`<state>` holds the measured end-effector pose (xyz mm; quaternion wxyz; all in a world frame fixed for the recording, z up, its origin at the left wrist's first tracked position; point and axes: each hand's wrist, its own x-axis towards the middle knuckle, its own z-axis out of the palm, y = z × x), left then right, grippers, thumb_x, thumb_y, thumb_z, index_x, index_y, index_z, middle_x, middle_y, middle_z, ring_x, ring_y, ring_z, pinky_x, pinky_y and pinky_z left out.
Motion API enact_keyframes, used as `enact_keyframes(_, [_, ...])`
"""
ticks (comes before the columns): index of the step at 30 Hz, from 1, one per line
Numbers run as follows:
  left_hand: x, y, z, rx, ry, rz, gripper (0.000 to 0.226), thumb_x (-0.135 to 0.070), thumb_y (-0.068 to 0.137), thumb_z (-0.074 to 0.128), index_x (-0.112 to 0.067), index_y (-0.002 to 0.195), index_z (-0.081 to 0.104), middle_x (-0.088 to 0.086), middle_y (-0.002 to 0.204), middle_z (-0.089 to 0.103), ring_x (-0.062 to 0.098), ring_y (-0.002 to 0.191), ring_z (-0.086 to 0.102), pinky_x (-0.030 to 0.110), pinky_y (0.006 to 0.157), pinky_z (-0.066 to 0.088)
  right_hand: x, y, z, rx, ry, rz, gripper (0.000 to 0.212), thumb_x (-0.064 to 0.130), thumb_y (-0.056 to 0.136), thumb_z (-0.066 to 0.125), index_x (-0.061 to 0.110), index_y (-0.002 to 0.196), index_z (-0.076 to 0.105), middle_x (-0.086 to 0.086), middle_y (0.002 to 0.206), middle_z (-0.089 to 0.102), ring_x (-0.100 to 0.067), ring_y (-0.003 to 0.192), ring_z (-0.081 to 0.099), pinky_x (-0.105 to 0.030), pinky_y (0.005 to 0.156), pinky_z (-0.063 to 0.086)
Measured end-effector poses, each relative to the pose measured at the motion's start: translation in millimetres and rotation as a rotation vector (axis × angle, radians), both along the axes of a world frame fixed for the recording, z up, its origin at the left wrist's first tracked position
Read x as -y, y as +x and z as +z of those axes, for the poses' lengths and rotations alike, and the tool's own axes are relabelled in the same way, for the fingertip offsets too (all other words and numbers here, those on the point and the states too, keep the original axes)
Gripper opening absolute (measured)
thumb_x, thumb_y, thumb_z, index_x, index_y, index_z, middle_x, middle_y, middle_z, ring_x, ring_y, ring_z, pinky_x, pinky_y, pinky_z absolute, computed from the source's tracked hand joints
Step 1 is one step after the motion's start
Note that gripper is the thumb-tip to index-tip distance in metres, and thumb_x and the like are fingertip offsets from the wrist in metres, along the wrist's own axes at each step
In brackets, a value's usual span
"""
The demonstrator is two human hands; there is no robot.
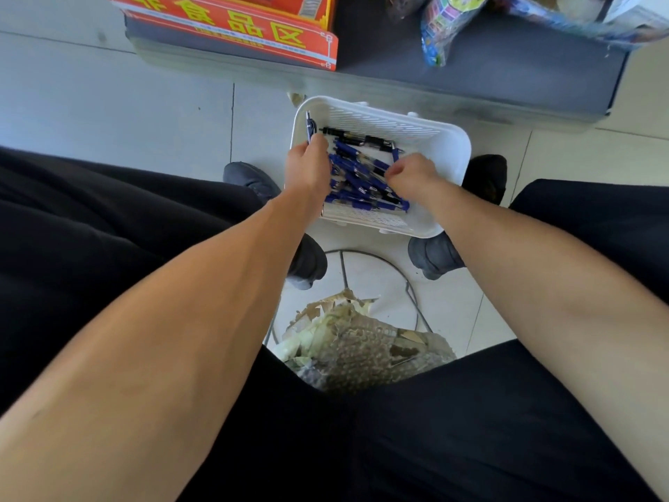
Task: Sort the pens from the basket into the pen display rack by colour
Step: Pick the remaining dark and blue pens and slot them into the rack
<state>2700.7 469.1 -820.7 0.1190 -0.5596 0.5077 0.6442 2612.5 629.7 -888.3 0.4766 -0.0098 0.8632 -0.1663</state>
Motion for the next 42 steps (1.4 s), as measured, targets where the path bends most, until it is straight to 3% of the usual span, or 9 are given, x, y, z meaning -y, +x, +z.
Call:
enact_keyframes(3, [0, 2, -1, 0.014, 0.02, -0.002, 0.026, -0.016, 0.096, 0.044, -0.018, 0.07, 0.037, -0.003, 0.057, 0.031, 0.009, 0.041, 0.026, 0.023, 0.046, 0.023, -5, 17, -9, -0.004, 0.062, 0.236, 0.026, 0.005, 0.094, 0.059, 0.003, 0.117, 0.072, -0.015, 0.123, 0.067, -0.031, 0.114, 0.062, -0.035, 0.099, 0.052])
enact_keyframes(10, [-1, 3, -7, 0.081, 0.086, -0.044, 0.028, -0.02, 0.094, 0.049, -0.02, 0.068, 0.039, -0.003, 0.057, 0.032, 0.011, 0.044, 0.025, 0.024, 0.047, 0.023, -12, 31, -26, -0.098, 0.04, 0.378, 0.04, 0.008, 0.091, 0.064, 0.018, 0.129, 0.064, -0.011, 0.136, 0.048, -0.032, 0.124, 0.047, -0.04, 0.104, 0.043])
enact_keyframes(13, [-1, 7, -11, 0.104, 0.09, -0.06, 0.03, -0.018, 0.093, 0.048, -0.02, 0.066, 0.035, -0.002, 0.058, 0.03, 0.012, 0.046, 0.022, 0.024, 0.048, 0.022, -17, 38, -31, -0.172, -0.026, 0.253, 0.037, 0.005, 0.088, 0.065, 0.018, 0.123, 0.064, -0.011, 0.131, 0.054, -0.032, 0.12, 0.052, -0.041, 0.103, 0.045])
enact_keyframes(21, [0, 7, -16, 0.106, 0.101, -0.096, 0.032, -0.018, 0.094, 0.048, -0.02, 0.067, 0.032, 0.0, 0.059, 0.029, 0.013, 0.047, 0.022, 0.025, 0.048, 0.021, -16, 36, -35, -0.224, -0.075, -0.02, 0.032, 0.003, 0.082, 0.07, 0.011, 0.11, 0.057, -0.013, 0.113, 0.061, -0.027, 0.096, 0.06, -0.029, 0.075, 0.046])
enact_keyframes(27, [-2, 8, -18, 0.118, 0.105, -0.084, 0.03, -0.018, 0.093, 0.05, -0.02, 0.067, 0.034, 0.0, 0.06, 0.031, 0.013, 0.047, 0.023, 0.025, 0.047, 0.023, -7, 41, -37, -0.142, -0.136, -0.367, 0.057, 0.002, 0.071, 0.08, 0.017, 0.117, 0.048, -0.009, 0.111, 0.061, -0.024, 0.095, 0.066, -0.036, 0.078, 0.06])
enact_keyframes(31, [0, 8, -19, 0.115, 0.115, -0.094, 0.031, -0.018, 0.094, 0.049, -0.019, 0.068, 0.033, 0.001, 0.059, 0.03, 0.013, 0.045, 0.023, 0.026, 0.047, 0.022, -1, 39, -39, -0.272, -0.094, -0.432, 0.054, 0.005, 0.068, 0.075, 0.018, 0.111, 0.047, -0.008, 0.111, 0.056, -0.024, 0.089, 0.063, -0.039, 0.078, 0.059])
enact_keyframes(35, [2, 8, -21, 0.118, 0.132, -0.093, 0.03, -0.019, 0.096, 0.048, -0.019, 0.069, 0.035, 0.0, 0.059, 0.031, 0.012, 0.045, 0.023, 0.025, 0.047, 0.022, 4, 38, -33, -0.38, 0.02, -0.188, 0.039, 0.004, 0.078, 0.07, 0.019, 0.107, 0.05, -0.007, 0.124, 0.042, -0.024, 0.087, 0.052, -0.036, 0.08, 0.05])
enact_keyframes(38, [2, 6, -21, 0.136, 0.139, -0.093, 0.03, -0.021, 0.096, 0.049, -0.019, 0.07, 0.036, -0.001, 0.059, 0.032, 0.012, 0.045, 0.024, 0.024, 0.047, 0.022, 3, 37, -31, -0.398, 0.06, 0.098, 0.019, 0.013, 0.086, 0.07, 0.027, 0.099, 0.069, -0.005, 0.128, 0.04, -0.028, 0.111, 0.044, -0.041, 0.094, 0.046])
enact_keyframes(42, [2, 4, -22, 0.147, 0.156, -0.082, 0.029, -0.02, 0.096, 0.051, -0.019, 0.07, 0.038, -0.002, 0.058, 0.034, 0.011, 0.045, 0.025, 0.024, 0.046, 0.023, 6, 38, -29, -0.389, 0.164, 0.353, 0.017, 0.02, 0.088, 0.066, 0.031, 0.094, 0.077, -0.002, 0.138, 0.036, -0.033, 0.125, 0.034, -0.043, 0.102, 0.032])
